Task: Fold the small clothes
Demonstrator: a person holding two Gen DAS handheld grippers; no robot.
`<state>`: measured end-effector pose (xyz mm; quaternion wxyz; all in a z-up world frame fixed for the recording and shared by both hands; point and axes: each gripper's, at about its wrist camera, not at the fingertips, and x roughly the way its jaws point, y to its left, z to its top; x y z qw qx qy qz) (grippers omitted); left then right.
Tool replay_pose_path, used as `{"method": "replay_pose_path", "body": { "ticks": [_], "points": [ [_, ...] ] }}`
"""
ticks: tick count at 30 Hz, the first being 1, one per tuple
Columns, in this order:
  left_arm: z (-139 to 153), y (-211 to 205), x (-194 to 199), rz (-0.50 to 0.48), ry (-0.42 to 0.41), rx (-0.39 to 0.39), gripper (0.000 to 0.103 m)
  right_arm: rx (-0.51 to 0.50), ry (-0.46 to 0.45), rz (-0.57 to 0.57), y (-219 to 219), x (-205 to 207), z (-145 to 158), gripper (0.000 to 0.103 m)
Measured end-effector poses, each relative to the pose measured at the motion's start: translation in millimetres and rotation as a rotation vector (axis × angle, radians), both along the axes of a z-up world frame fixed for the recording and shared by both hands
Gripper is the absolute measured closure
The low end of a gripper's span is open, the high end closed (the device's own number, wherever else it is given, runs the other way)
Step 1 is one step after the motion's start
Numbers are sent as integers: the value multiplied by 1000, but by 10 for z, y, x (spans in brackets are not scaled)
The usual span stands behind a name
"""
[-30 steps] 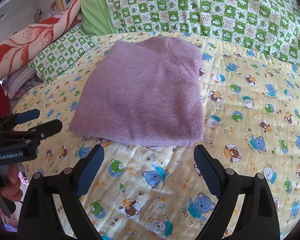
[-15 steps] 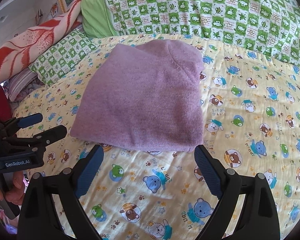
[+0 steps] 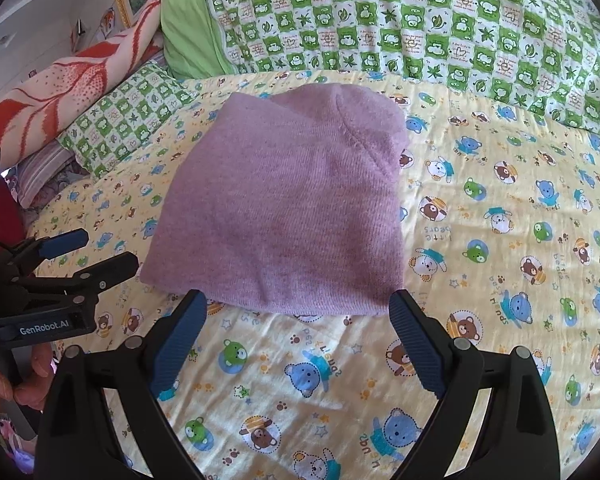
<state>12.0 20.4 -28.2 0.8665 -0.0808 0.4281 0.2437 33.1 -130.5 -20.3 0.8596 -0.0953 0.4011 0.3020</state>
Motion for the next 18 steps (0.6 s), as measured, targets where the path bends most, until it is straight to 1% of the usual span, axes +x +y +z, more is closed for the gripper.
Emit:
{"method": "replay_pose_path", "body": {
  "ticks": [7,18],
  "points": [
    [35,33,35,10,-2,-3,7,11,3,-6,9,62,49,10],
    [3,85,42,14,10,-6,7,20,4,-8,34,101,77,9]
  ]
}}
